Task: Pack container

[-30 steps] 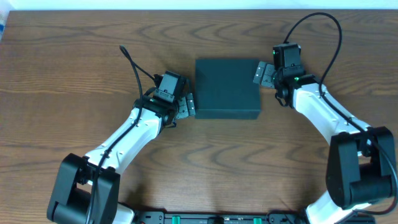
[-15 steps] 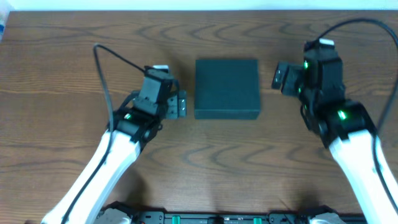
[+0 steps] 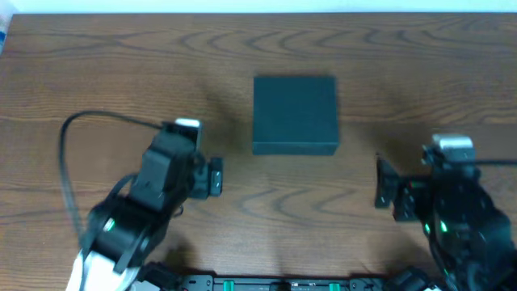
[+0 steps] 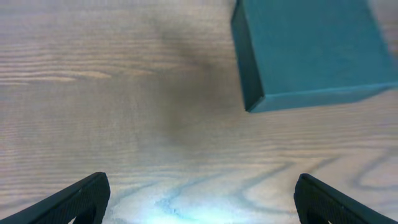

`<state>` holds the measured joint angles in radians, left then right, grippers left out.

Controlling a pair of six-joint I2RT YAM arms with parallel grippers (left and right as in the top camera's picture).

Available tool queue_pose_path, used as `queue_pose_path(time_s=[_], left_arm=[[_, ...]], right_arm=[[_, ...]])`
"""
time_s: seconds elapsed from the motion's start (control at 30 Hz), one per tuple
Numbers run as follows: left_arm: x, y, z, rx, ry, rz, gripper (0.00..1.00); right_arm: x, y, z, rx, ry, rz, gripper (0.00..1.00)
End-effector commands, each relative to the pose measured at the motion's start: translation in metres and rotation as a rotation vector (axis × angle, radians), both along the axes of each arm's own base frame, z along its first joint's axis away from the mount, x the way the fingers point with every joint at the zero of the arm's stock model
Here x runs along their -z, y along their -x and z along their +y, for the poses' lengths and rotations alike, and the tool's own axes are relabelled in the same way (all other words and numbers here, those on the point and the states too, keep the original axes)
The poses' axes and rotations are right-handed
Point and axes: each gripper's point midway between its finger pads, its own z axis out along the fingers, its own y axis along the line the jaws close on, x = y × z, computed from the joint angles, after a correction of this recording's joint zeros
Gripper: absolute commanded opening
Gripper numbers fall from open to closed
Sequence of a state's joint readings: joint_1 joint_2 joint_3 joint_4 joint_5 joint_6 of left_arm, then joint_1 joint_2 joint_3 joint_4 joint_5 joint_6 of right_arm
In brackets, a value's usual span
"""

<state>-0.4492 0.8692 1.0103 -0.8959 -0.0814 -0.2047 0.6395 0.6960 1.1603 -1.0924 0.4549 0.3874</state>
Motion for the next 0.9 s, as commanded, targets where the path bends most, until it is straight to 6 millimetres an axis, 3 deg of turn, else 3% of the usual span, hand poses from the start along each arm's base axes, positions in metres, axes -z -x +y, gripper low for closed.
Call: queue_pose_path(time_s=[0.0,0.17,0.4,0.63,0.87], left_arm=[[-0.017,0.017,0.007,0.008,0.027,-0.055,0.96],[-0.021,0.045,0.02,-0.008,0.062,-0.09,0.96],[-0.031,0.07,0.034,-0.052,0.131,-0.147,0.95],[-0.033,0.077,0.041,-0.082,0.143,-0.171,0.95],[-0.022,0.085,0.045,-0.083,0.114,-0.118,0.95]], right_arm=[[0.006,0.014,-0.004,0.028,-0.053,0.029,0.99],[0.017,0.032,0.001,-0.048,-0.054,0.084,0.99],[0.012,0.044,0.009,-0.132,-0.09,0.06,0.99],[-0.006,0.054,-0.02,-0.084,-0.101,-0.047,0.99],[0.007,0.069,-0.049,-0.031,-0.058,-0.027,0.99]])
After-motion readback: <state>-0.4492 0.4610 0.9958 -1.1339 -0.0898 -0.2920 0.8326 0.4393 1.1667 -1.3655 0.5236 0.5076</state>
